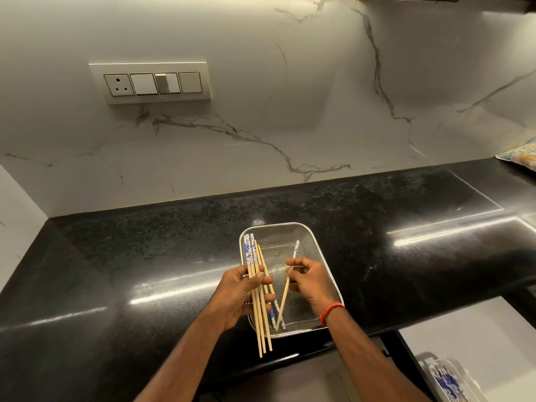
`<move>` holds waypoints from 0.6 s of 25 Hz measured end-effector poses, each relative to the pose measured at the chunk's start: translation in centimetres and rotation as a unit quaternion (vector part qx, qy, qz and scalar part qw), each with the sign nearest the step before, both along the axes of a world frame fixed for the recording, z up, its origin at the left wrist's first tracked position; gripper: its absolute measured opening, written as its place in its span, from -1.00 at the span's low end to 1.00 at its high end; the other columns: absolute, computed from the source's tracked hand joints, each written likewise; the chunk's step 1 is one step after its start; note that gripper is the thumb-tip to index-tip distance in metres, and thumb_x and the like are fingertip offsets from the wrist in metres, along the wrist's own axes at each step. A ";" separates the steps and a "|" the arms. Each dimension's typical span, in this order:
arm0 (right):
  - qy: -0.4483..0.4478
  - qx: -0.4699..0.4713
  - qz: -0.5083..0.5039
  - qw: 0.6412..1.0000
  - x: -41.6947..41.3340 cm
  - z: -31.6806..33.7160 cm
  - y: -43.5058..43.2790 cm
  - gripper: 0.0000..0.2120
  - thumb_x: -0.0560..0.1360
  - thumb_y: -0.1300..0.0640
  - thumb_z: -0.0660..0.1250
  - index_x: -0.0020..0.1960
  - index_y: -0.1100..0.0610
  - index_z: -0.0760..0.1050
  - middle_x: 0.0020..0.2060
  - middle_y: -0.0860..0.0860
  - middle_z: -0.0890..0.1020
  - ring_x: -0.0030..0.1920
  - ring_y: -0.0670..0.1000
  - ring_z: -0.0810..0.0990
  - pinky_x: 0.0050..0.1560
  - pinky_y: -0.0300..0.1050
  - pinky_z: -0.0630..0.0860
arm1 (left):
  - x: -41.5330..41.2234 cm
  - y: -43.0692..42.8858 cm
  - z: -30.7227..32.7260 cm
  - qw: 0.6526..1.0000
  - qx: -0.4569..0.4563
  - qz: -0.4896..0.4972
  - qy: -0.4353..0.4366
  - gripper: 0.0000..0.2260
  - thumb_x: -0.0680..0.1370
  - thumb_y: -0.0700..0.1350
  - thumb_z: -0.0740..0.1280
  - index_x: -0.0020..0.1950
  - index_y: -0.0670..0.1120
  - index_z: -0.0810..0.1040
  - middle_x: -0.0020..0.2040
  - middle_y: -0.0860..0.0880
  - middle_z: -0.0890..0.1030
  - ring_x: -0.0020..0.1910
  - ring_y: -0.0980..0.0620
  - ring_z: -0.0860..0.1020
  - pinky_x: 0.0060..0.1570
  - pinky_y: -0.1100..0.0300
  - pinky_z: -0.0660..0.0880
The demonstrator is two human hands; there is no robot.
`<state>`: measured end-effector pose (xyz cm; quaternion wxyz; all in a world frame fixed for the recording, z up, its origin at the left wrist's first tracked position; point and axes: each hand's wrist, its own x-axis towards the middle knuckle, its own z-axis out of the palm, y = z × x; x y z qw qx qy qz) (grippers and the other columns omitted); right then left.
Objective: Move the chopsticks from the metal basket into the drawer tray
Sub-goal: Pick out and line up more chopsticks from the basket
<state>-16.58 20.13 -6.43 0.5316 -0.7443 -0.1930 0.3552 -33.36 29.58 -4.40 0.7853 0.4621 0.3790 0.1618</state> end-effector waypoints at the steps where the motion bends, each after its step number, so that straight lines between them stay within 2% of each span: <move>1: -0.024 -0.021 0.008 0.999 -0.1 -0.3 0.2 -0.79 0.54 0.30 0.37 0.10 0.05 0.60 -0.03 0.10 0.68 -0.08 0.04 0.69 -0.12 -0.11 0.67 | 0.0 -0.1 -0.1 1.000 0.000 -0.001 0.001 -0.77 0.58 -0.23 0.38 0.24 -0.18 0.55 -0.06 -0.17 0.75 -0.20 -0.19 0.73 -0.26 -0.07 0.68; 2: -0.049 -0.042 0.028 0.998 -0.2 -0.5 0.4 -0.76 0.54 0.29 0.38 0.16 0.05 0.57 -0.02 0.08 0.67 -0.07 0.04 0.69 -0.10 -0.09 0.68 | 0.0 -0.3 -0.3 1.000 -0.002 0.000 0.002 -0.77 0.58 -0.23 0.38 0.24 -0.18 0.55 -0.07 -0.17 0.75 -0.20 -0.20 0.72 -0.27 -0.07 0.68; 4: -0.098 -0.067 0.077 0.990 -0.5 -0.7 0.6 -0.68 0.55 0.24 0.39 0.26 0.01 0.52 0.06 0.01 0.63 -0.03 -0.01 0.66 -0.15 -0.19 0.63 | 0.0 -0.5 -0.5 1.000 -0.005 0.000 0.003 -0.76 0.58 -0.23 0.39 0.24 -0.19 0.54 -0.06 -0.18 0.75 -0.19 -0.21 0.72 -0.26 -0.09 0.68; 6: -0.129 -0.070 0.096 0.984 -0.7 -0.7 0.4 -0.69 0.55 0.16 0.40 0.27 -0.01 0.52 0.06 -0.05 0.59 -0.02 -0.10 0.60 -0.18 -0.30 0.53 | 0.3 -0.6 -0.6 1.000 -0.003 -0.007 0.004 -0.76 0.58 -0.23 0.38 0.25 -0.19 0.54 -0.03 -0.19 0.75 -0.17 -0.23 0.72 -0.24 -0.10 0.69; 7: -0.131 -0.066 0.094 0.985 -0.6 -0.5 0.1 -0.72 0.55 0.13 0.40 0.25 -0.01 0.54 0.05 -0.07 0.60 -0.02 -0.10 0.60 -0.15 -0.27 0.54 | 0.5 -0.7 -0.5 1.000 -0.004 -0.010 0.003 -0.75 0.58 -0.23 0.38 0.25 -0.20 0.53 -0.01 -0.20 0.74 -0.16 -0.24 0.72 -0.25 -0.09 0.68; 10: -0.090 -0.041 0.069 0.993 -0.5 0.6 -1.4 -0.85 0.55 0.10 0.40 0.12 0.01 0.60 -0.04 -0.04 0.69 -0.06 -0.06 0.69 -0.05 -0.12 0.65 | 1.2 -1.2 -0.2 1.000 -0.001 -0.016 -0.005 -0.76 0.59 -0.25 0.37 0.26 -0.20 0.52 0.00 -0.21 0.74 -0.16 -0.25 0.72 -0.27 -0.09 0.68; 15: -0.015 0.026 0.046 0.998 -1.5 2.9 -4.9 -0.89 0.55 0.11 0.41 0.07 0.04 0.63 -0.13 0.03 0.75 -0.15 -0.04 0.74 -0.16 -0.16 0.64 | 2.9 -2.6 0.2 1.000 -0.001 -0.010 -0.025 -0.75 0.59 -0.24 0.39 0.26 -0.18 0.51 0.03 -0.20 0.74 -0.12 -0.26 0.73 -0.22 -0.14 0.69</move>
